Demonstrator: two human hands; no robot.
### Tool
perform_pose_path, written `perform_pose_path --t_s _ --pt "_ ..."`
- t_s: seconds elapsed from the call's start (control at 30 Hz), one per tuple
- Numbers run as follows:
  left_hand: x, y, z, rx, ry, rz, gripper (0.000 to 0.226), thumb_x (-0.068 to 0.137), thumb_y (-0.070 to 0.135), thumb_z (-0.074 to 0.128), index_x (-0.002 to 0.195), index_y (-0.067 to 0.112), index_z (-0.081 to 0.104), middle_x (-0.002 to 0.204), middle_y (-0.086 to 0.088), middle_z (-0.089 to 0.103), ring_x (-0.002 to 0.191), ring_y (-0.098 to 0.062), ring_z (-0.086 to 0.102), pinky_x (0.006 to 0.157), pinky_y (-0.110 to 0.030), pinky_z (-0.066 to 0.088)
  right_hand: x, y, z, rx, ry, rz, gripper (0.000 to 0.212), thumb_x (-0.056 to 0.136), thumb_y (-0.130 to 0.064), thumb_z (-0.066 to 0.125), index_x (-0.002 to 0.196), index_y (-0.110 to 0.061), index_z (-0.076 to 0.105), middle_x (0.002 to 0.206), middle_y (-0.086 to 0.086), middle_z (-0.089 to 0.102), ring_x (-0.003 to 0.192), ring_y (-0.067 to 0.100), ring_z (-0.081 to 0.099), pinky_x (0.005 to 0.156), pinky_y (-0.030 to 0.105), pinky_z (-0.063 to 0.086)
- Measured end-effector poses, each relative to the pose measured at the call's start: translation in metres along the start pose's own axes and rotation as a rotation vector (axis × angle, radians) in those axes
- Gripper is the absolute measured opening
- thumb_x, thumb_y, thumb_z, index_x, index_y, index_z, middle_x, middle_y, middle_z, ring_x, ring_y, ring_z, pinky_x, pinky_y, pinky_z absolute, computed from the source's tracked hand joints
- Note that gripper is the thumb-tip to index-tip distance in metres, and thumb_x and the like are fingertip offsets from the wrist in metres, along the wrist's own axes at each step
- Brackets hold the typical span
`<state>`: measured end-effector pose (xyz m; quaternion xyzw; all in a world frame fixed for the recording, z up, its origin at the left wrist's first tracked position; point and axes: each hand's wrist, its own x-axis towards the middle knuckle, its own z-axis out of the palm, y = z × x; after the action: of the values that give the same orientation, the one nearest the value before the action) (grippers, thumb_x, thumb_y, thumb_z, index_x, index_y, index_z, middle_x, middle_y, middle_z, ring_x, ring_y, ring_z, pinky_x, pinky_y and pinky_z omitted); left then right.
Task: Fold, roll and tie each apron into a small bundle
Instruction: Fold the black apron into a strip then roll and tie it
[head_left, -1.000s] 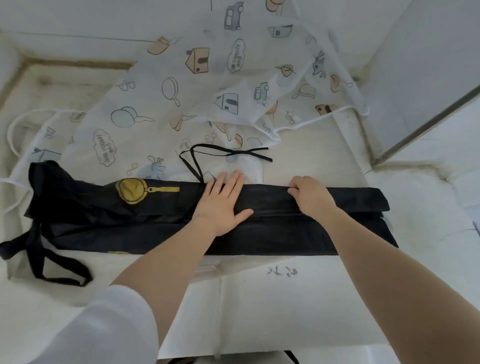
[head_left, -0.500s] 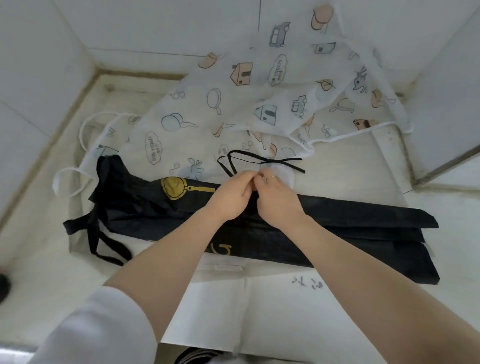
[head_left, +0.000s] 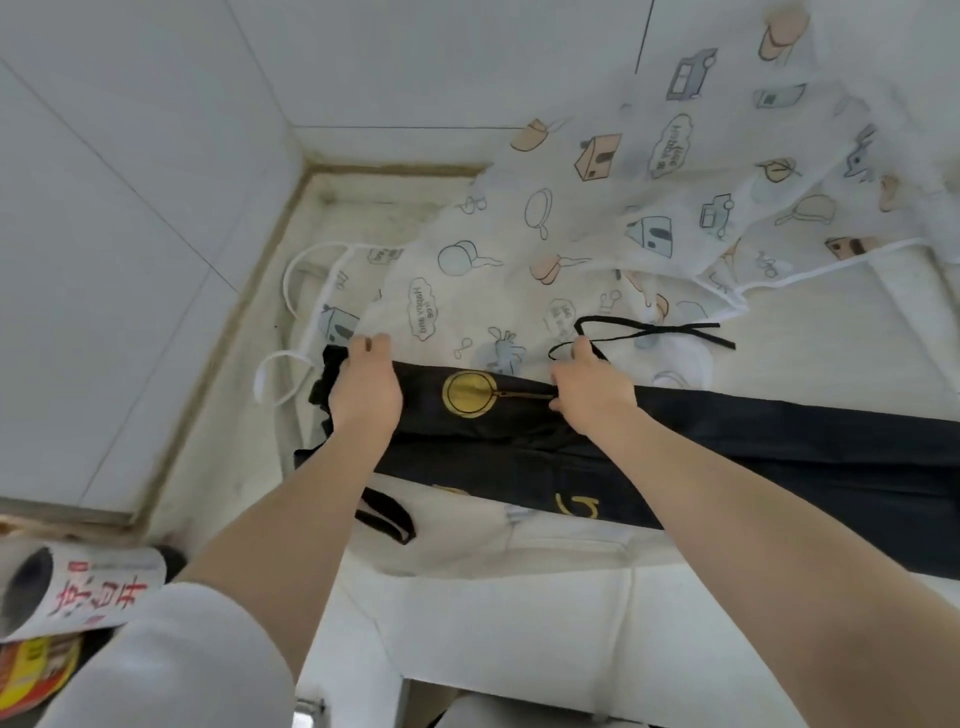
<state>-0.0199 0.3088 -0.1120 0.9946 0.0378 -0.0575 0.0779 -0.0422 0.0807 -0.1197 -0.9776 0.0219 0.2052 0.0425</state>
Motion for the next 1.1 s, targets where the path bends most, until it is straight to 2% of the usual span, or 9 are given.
perform_pose_path --t_s 0.17,0.3,0.4,0.53,0.73,0.87,0.93,1.0,1.1 --pt "0.004 -0.015 -0.009 -0.006 0.136 -0.023 0.067 0.094 0.027 0.052 0.148 0.018 0.014 0.153 -0.012 0.014 0.139 -0.033 0.015 0.113 -0.045 0.016 -0.001 0.001 -0.008 -0.156 0.093 0.031 0.038 0.086 -0.003 0.058 0.123 -0.01 0.051 0.122 0.01 0.044 0.1 0.025 0.056 0.073 0.034 0.049" --pt "0.011 -0.013 -0.015 -0.647 0.085 -0.388 0.044 0.088 0.036 0.061 0.115 0.004 0.05 0.11 -0.014 0.055 0.107 -0.031 0.053 0.086 -0.037 0.042 0.001 0.0 -0.003 -0.171 0.045 -0.018 0.037 0.089 -0.007 0.054 0.124 -0.01 0.046 0.118 0.01 0.049 0.105 0.028 0.055 0.08 0.038 0.052" --pt "0.02 -0.015 -0.015 -0.913 -0.108 -0.506 0.027 0.088 0.033 0.06 0.073 0.013 0.052 0.077 -0.005 0.055 0.083 -0.024 0.056 0.077 -0.032 0.045 0.006 -0.001 0.002 0.037 0.015 -0.032 0.033 0.094 -0.014 0.046 0.127 -0.01 0.046 0.122 0.011 0.048 0.106 0.031 0.055 0.081 0.038 0.05" --pt "0.036 -0.018 -0.017 -1.26 -0.138 -0.518 0.015 0.095 0.025 0.052 0.082 0.017 0.054 0.08 -0.002 0.055 0.069 -0.014 0.053 0.066 -0.028 0.047 0.011 0.007 0.01 0.067 -0.05 -0.096 0.025 0.097 -0.009 0.044 0.121 -0.008 0.045 0.119 0.013 0.048 0.104 0.032 0.055 0.083 0.039 0.048" --pt "0.039 -0.024 -0.001 -0.673 0.122 -0.258 0.026 0.098 0.02 0.041 0.091 0.001 0.056 0.085 -0.013 0.052 0.083 -0.03 0.051 0.074 -0.041 0.038 0.012 0.01 0.016 0.083 -0.049 -0.036 0.038 0.09 0.003 0.046 0.126 -0.008 0.042 0.124 0.013 0.044 0.105 0.033 0.055 0.087 0.042 0.05" --pt "0.029 -0.005 -0.002 -0.288 0.181 -0.287 0.059 0.094 0.014 0.048 0.146 0.015 0.021 0.147 -0.015 0.026 0.133 -0.034 0.027 0.107 -0.046 0.02 0.011 0.023 0.017 0.205 0.031 -0.058 0.051 0.089 0.001 0.047 0.136 -0.018 0.041 0.127 0.008 0.041 0.107 0.029 0.052 0.088 0.034 0.047" --pt "0.016 0.015 0.006 -0.16 0.268 -0.059 0.068 0.087 0.009 0.052 0.147 0.02 0.021 0.153 -0.012 0.015 0.138 -0.034 0.015 0.111 -0.05 0.008 0.008 0.028 0.014 0.259 0.018 -0.106 0.054 0.089 0.001 0.047 0.138 -0.021 0.041 0.128 0.007 0.042 0.11 0.025 0.049 0.09 0.029 0.042" --pt "-0.001 0.041 0.02 -0.148 0.284 0.355 0.054 0.078 0.004 0.062 0.13 0.018 0.05 0.141 -0.014 0.037 0.13 -0.035 0.03 0.106 -0.055 0.018 0.003 0.028 0.01 0.31 0.03 -0.14 0.053 0.09 0.0 0.047 0.139 -0.019 0.04 0.133 0.008 0.039 0.114 0.024 0.048 0.094 0.027 0.039" --pt "-0.011 0.062 0.041 -0.034 -0.017 0.669 0.031 0.088 0.019 0.059 0.119 0.023 0.06 0.142 -0.006 0.04 0.135 -0.033 0.027 0.11 -0.054 0.014 -0.009 0.031 0.008 0.349 0.106 -0.187 0.047 0.09 -0.002 0.05 0.134 -0.019 0.044 0.141 0.006 0.031 0.111 0.024 0.051 0.093 0.026 0.041"
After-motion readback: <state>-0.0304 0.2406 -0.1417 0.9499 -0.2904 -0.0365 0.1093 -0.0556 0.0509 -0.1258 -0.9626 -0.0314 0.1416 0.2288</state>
